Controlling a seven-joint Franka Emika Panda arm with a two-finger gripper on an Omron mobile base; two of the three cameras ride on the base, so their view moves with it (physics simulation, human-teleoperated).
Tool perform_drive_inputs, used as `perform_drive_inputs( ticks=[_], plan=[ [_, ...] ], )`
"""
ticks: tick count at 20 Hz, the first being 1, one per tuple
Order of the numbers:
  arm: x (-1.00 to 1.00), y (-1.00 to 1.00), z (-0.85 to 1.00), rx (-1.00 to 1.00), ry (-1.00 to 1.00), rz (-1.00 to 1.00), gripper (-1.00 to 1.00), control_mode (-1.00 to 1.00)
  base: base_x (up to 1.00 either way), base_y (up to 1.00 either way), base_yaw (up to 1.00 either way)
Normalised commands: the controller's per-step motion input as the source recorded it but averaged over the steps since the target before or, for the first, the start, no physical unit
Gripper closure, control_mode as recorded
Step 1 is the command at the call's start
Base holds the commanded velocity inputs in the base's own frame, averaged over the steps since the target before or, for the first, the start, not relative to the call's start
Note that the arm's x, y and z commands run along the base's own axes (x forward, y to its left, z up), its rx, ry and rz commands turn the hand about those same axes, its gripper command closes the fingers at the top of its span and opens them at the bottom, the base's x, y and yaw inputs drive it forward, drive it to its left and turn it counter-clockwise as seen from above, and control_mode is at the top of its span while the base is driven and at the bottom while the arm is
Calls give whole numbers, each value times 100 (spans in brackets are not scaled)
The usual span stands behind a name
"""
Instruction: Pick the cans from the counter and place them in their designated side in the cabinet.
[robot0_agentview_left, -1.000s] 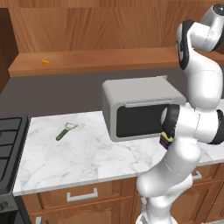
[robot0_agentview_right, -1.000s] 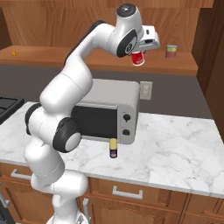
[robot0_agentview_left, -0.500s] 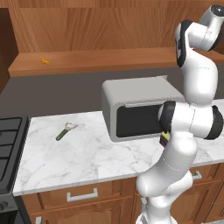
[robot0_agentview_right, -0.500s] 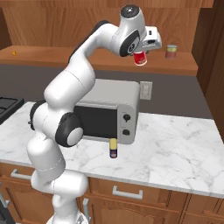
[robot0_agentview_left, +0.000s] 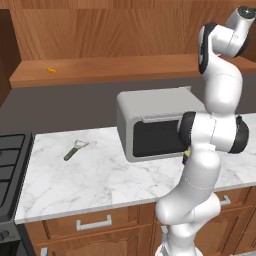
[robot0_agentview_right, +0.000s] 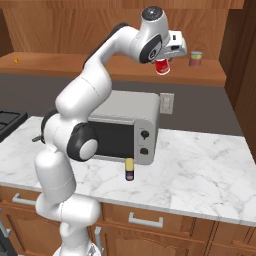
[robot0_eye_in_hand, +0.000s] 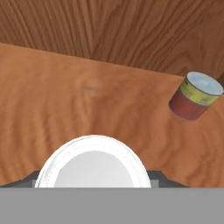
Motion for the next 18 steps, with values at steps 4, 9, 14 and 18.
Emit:
perform_drive_inputs(
  ticks=[4, 9, 14, 18],
  plan=[
    [20, -6, -4, 1, 3, 0, 100, -100, 0, 0, 0],
    [20, -5, -5, 1, 4, 0, -100, -100, 0, 0, 0],
    [10, -9, -2, 2, 1, 1, -100, -100, 0, 0, 0],
    [0, -17, 0, 4, -4, 3, -100, -100, 0, 0, 0]
  ],
)
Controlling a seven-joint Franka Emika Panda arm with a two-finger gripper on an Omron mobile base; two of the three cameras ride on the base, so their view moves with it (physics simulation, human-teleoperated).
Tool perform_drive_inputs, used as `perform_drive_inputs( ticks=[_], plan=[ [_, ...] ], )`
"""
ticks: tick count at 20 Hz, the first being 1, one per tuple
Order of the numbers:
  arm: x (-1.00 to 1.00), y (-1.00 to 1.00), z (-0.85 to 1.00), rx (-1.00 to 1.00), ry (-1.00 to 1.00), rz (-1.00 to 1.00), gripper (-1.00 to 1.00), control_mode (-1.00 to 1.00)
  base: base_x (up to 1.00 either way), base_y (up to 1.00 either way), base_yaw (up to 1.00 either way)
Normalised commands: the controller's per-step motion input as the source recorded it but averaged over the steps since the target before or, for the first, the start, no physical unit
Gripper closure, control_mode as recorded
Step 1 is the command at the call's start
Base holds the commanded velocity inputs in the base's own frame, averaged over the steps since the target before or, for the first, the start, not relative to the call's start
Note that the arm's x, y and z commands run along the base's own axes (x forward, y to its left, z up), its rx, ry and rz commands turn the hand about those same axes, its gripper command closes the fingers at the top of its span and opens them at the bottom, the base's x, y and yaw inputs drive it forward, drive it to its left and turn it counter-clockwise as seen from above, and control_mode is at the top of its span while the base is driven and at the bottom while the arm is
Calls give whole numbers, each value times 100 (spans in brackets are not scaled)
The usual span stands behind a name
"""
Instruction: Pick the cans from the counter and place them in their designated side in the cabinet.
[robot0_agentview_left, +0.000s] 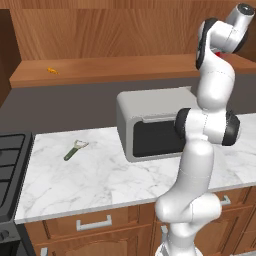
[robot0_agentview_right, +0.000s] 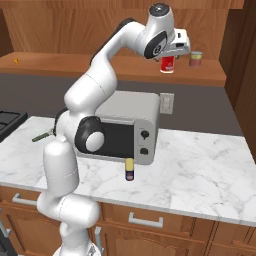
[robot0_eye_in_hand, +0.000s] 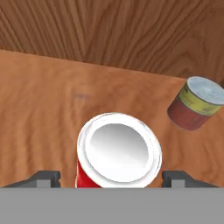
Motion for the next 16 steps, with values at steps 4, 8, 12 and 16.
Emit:
perform_drive_inputs(
  ticks=[4, 8, 12, 16],
  plan=[
    [0, -10, 2, 5, -6, 3, -100, -100, 0, 0, 0],
    [0, -4, 13, 4, -8, 5, -100, -100, 0, 0, 0],
    [-17, -4, 7, 3, -10, 6, -100, -100, 0, 0, 0],
    [-35, 0, 0, 1, -10, 6, -100, -100, 0, 0, 0]
  ],
)
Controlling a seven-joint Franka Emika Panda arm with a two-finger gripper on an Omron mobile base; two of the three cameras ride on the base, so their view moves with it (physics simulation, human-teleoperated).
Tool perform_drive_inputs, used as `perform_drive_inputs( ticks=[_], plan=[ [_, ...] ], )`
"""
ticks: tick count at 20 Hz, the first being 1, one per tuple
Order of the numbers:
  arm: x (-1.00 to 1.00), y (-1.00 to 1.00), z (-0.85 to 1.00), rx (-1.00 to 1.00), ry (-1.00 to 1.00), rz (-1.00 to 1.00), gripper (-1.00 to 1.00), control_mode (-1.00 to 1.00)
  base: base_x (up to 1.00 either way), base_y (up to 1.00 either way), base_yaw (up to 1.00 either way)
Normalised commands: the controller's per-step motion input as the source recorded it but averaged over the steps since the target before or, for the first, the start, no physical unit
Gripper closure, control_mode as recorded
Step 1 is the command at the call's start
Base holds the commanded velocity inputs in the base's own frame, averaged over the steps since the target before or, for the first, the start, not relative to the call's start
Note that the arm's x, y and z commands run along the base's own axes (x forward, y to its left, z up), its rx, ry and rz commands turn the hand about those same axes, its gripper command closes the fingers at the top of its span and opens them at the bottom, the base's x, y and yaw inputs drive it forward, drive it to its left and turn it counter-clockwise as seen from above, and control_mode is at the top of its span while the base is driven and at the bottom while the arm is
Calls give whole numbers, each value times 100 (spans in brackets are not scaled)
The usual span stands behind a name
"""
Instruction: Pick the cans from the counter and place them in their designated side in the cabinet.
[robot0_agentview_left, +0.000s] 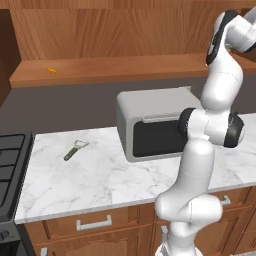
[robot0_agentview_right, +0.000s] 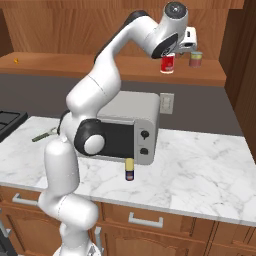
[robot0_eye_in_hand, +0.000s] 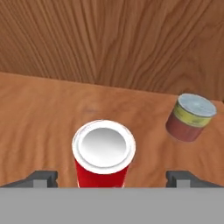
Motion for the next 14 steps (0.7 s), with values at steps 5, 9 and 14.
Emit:
perform_drive_inputs(
  ticks=[5, 9, 14],
  plan=[
    [-49, 2, -1, 0, -10, 4, -100, -100, 0, 0, 0],
    [-56, 15, -10, 0, -8, 1, -100, -100, 0, 0, 0],
    [-62, 21, -12, 0, -9, 0, -100, -100, 0, 0, 0]
  ],
)
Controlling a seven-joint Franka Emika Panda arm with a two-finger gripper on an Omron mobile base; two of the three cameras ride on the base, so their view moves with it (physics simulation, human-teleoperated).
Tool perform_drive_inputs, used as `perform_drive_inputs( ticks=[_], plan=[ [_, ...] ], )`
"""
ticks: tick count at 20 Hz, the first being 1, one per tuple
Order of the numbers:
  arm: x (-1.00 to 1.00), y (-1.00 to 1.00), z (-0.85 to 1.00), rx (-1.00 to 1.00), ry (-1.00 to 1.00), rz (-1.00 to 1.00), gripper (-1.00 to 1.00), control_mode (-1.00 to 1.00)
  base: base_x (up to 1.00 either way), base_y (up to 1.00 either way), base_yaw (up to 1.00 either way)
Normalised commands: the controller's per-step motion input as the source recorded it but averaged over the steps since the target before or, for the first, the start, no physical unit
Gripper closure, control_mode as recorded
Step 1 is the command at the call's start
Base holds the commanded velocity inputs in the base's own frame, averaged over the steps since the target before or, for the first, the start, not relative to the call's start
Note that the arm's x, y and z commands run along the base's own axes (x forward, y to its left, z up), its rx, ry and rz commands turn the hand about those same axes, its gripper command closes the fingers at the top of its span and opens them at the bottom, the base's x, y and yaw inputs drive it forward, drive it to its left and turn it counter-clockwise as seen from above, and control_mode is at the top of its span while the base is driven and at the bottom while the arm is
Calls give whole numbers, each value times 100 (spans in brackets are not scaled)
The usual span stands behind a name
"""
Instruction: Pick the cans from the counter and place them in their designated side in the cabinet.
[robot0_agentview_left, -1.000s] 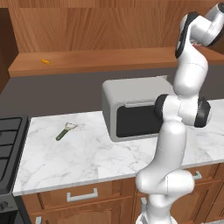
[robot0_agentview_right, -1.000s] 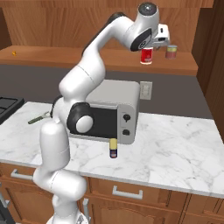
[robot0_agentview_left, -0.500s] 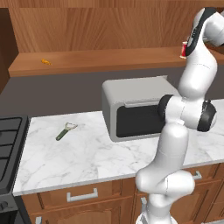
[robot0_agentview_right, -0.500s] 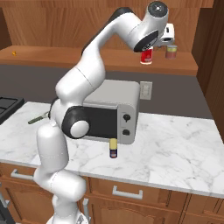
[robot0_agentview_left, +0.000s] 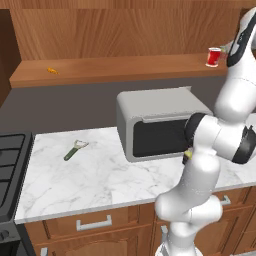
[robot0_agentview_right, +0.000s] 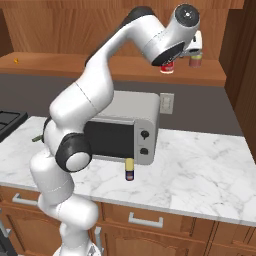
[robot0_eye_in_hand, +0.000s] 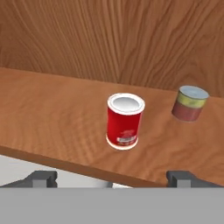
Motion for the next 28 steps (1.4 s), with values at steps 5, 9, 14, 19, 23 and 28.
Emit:
perform_drive_inputs(
  ticks=[5, 9, 14, 19, 23, 28],
  plan=[
    [-64, 30, -16, 0, -8, 0, -100, -100, 0, 0, 0],
    [-63, 34, -16, 0, -8, 0, -100, -100, 0, 0, 0],
    [-58, 35, -16, 0, -6, 0, -100, -100, 0, 0, 0],
    [-53, 34, -14, -1, -3, 0, -100, -100, 0, 0, 0],
    [-50, 29, -16, -4, 0, 0, -100, -100, 0, 0, 0],
    [-44, 22, -8, -3, 0, 0, -100, -100, 0, 0, 0]
  ],
)
